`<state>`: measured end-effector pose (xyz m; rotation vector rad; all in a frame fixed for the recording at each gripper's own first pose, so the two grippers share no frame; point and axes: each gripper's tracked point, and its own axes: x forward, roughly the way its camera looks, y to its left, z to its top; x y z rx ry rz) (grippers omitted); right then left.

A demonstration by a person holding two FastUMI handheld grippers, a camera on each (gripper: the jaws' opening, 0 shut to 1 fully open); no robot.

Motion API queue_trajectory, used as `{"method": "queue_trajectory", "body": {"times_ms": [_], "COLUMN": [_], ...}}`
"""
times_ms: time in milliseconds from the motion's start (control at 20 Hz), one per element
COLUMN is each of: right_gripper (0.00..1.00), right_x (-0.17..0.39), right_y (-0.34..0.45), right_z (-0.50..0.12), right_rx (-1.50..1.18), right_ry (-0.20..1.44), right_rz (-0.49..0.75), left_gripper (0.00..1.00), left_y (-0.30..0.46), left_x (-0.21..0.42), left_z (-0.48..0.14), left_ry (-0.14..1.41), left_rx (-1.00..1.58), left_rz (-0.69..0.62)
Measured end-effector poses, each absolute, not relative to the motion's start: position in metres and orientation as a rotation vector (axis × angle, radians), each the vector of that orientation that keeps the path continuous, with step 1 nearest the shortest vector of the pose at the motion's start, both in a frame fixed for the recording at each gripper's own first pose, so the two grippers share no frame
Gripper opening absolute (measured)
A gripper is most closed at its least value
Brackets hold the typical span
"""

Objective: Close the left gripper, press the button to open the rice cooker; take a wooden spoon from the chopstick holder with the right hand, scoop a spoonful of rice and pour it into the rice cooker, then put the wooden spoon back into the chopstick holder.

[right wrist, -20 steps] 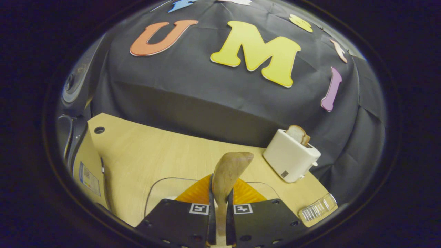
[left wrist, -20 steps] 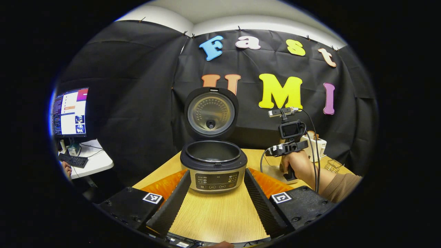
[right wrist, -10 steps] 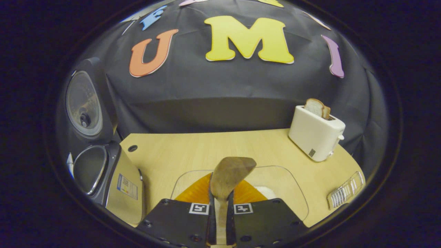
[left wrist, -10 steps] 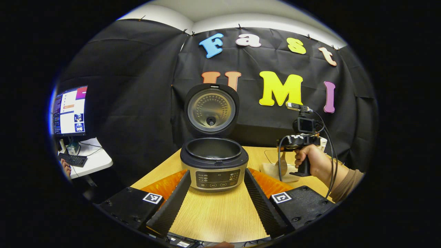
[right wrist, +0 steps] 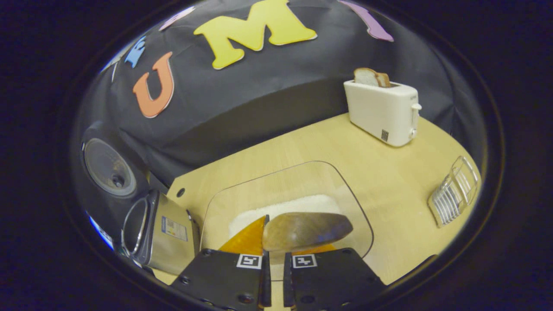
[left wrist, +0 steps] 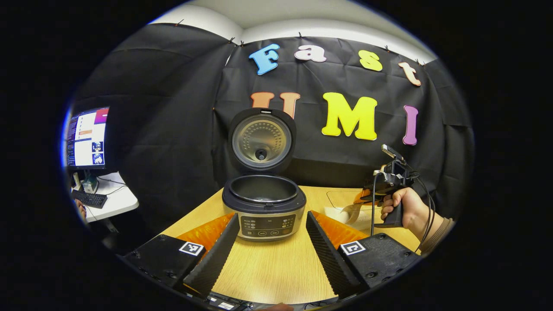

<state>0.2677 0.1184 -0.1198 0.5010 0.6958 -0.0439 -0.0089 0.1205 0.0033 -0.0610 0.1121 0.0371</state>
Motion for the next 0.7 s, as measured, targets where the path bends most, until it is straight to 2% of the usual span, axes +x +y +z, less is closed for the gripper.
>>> {"method": "queue_trajectory", "body": {"times_ms": [500,700], "right_gripper": [0.11,0.11], "right_x": [0.268,0.269], "right_y": [0.116,0.122], "right_z": [-0.124,-0.119], "right_rx": [0.631,0.845], "right_ry": [0.746,0.782], "right_rz": [-0.026,-0.030], "left_gripper": [0.99,0.99], "left_y": [0.119,0.126], "left_x": [-0.002,-0.001], "left_z": [-0.009,-0.008], "left_ry": [0.145,0.140], "left_rx": [-0.072,-0.102], "left_rz": [0.030,0.040]}}
